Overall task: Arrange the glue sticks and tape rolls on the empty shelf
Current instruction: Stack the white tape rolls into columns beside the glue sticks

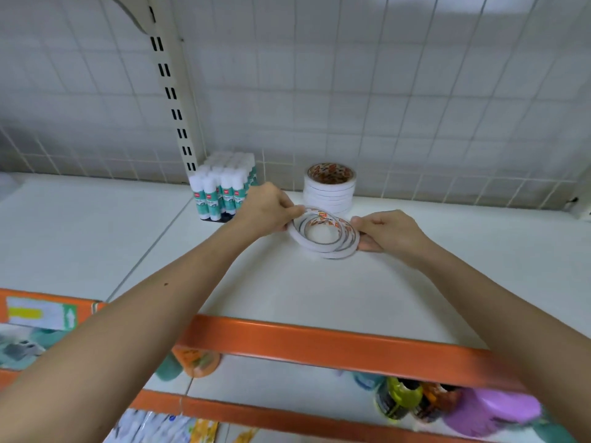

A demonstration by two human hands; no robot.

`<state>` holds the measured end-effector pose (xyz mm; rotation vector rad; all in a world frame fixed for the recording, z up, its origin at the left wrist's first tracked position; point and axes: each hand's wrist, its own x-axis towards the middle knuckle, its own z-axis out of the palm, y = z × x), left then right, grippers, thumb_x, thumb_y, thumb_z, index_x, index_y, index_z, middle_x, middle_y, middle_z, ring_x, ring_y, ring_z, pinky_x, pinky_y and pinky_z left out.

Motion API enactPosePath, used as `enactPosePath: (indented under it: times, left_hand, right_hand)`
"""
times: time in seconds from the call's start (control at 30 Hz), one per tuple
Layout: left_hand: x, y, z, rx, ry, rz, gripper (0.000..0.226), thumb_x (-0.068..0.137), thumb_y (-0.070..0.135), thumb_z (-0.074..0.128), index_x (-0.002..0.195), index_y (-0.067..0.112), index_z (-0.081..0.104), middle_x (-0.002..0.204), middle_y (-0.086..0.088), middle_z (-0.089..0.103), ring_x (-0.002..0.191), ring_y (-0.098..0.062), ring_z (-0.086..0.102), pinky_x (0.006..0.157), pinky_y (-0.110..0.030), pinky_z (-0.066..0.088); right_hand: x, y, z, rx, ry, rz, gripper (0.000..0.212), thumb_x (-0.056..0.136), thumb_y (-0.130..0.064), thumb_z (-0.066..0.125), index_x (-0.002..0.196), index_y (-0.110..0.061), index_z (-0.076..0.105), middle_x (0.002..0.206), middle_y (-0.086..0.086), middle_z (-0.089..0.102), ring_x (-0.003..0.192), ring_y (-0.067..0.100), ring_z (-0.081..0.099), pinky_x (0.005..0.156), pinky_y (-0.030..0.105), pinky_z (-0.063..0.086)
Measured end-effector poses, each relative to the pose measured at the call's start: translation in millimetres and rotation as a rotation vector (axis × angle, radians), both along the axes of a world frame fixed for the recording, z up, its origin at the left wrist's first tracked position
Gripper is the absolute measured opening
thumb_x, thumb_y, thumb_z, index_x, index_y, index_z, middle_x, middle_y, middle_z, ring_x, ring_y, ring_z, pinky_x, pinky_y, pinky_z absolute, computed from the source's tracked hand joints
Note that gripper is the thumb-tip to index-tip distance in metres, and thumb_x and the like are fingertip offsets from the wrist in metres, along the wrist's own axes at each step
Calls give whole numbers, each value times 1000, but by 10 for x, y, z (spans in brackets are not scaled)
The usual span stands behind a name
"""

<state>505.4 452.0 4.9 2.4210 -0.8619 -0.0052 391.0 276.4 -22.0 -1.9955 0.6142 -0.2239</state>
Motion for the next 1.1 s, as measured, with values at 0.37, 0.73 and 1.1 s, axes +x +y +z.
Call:
enactPosePath:
  times: [0.37,0.73,1.1]
  left_hand:
    - [-169,100,-76,158,139,-197,62,73,44,72,124,14,55,122,1,62,103,-15,61,94,-26,44]
    - [-198,27,-140,144,46,-155,69,70,53,69,126,15,54,104,-4,69,89,-13,57,75,-21,38]
    - [-269,-27,-179,105,43,-142,67,70,48,73,121,9,52,116,-8,63,96,-21,54,75,-22,36]
  right_hand:
    - [-192,6,26,-240,14,288,45,75,-19,73,117,-17,59,97,-9,63,96,8,61,77,2,39]
    - [-92,-1,-52,-247,-32,261,67,77,-14,71,135,-8,41,128,3,55,98,4,52,86,5,32]
    - [-117,97,-138,-367,-39,360,50,80,-29,67,124,-16,46,122,0,60,113,17,55,102,35,41]
